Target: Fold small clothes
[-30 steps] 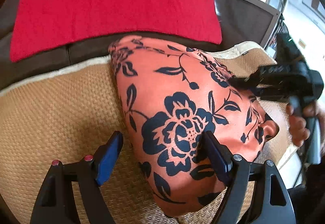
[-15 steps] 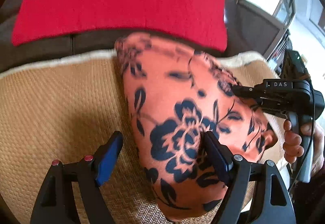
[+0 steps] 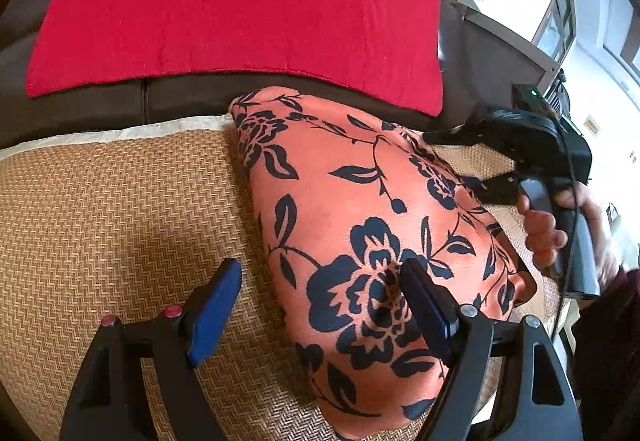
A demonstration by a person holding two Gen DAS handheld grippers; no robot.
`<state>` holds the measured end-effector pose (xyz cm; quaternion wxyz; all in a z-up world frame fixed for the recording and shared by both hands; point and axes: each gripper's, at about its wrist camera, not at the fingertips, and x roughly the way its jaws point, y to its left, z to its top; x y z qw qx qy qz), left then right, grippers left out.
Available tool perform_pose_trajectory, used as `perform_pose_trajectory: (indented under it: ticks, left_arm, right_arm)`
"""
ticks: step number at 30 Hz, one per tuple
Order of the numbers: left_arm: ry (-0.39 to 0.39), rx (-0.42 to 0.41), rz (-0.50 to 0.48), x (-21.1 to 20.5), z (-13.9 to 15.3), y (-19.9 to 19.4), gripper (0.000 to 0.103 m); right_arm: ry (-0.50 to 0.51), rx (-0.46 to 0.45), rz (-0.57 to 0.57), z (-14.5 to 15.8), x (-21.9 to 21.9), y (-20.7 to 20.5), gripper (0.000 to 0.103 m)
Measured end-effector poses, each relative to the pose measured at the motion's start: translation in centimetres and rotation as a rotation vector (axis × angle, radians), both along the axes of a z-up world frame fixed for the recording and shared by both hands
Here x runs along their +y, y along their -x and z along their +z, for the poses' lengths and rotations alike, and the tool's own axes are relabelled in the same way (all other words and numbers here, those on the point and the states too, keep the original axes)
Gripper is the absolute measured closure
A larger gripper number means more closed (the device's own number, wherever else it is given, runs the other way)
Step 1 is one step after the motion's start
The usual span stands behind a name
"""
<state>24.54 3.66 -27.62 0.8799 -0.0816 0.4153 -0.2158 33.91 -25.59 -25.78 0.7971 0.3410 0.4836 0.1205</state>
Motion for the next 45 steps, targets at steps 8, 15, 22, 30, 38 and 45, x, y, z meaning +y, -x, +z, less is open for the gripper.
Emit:
perform_pose_trajectory:
  ticks: [8,15,22,30,38,45]
  left_arm:
    - [-0.072,-0.088,0.009,-1.2,1.3,0.3,0.021]
    - [0.0,0.062,0.023,-0.4,-1.0,-1.3,0.019]
    - [0.002,-0.016,0.006,0.3,1.2,0.5,0.02]
    - [-0.066,0.081,-0.06,-1.3,-1.2,1.7,0.02]
    - [-0.038,-0.025,-0.081,-0.6,1.0,2.5,0.048]
    - [-0.013,0.108,-0.044,0.1,-1.4,1.0,0.033]
  right_arm:
    - [0.333,-0.148,0.069,5.1,4.0,-0.4,0.089]
    - [0.214,-0.064,0.013,0.9,1.7,-1.5,0.086]
    - [0.096,-0.128,0.019,5.3,-1.6,4.4,0.058]
    - [0.103,-0.077,0.081,2.0,-0.8,10.3,0.03]
    - [0.25,-0.153,0.129,4.3,2.7,11.6,0.082]
    - [0.241,-0.073,0.076,-0.7,2.1,10.9,0.079]
